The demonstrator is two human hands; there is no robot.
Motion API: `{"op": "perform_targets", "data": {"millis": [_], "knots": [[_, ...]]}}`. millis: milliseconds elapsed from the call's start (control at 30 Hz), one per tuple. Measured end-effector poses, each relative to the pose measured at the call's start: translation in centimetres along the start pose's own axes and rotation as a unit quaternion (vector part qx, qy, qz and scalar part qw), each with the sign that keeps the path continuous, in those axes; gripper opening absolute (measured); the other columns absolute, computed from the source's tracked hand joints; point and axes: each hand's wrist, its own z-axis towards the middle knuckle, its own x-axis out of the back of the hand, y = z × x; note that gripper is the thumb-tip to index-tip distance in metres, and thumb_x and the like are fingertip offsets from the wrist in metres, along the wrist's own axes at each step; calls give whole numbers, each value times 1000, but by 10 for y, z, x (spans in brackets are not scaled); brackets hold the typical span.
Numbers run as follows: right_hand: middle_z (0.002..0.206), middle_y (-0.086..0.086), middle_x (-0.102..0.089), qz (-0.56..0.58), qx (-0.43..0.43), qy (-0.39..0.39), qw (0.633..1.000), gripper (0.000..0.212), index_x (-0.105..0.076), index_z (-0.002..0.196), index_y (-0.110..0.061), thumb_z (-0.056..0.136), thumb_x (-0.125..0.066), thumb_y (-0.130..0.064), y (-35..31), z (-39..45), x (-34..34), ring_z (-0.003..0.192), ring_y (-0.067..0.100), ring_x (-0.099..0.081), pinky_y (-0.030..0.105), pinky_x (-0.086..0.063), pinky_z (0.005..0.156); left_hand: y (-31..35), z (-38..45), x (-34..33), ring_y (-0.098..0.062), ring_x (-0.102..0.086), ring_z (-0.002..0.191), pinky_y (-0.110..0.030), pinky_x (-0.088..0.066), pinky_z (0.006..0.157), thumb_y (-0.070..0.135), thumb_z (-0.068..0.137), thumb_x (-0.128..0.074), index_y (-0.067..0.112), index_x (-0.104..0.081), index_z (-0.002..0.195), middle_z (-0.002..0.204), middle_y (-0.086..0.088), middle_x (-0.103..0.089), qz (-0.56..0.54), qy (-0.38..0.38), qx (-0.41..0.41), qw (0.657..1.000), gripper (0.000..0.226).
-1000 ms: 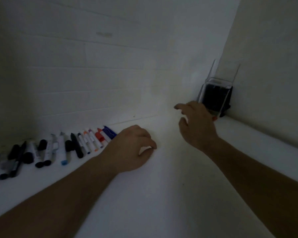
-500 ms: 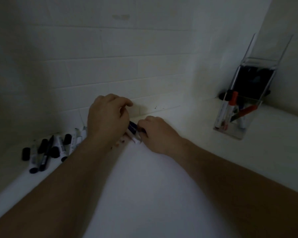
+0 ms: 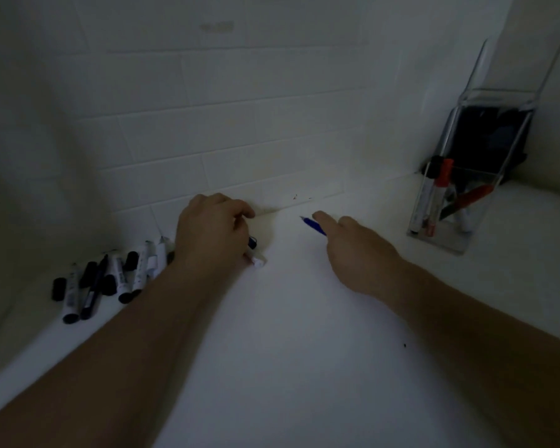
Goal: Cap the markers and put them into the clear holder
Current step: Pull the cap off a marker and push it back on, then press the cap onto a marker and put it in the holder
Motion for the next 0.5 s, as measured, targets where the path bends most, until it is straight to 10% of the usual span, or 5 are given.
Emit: {"op": "perform_targets", "data": {"millis": [167, 500], "knots": [[96, 2, -56, 43, 22, 66, 997, 33, -55, 115, -20, 108, -28, -37, 7, -1, -11, 81, 25, -57, 41, -51, 72, 0, 0, -8, -23, -55, 106, -42, -43, 95, 27, 78, -46, 39, -72, 104, 112, 10, -70, 40, -66, 11, 997, 38], [95, 1, -56, 144, -6, 81, 986, 34, -58, 119, -23, 107, -30, -39, 10, -3, -8, 83, 23, -55, 41, -50, 75, 20, 59, 38, -21, -45, 110, -39, -41, 96, 28, 89, -67, 51, -66, 105, 122, 9, -59, 177, -301, -67, 935, 27]]}}
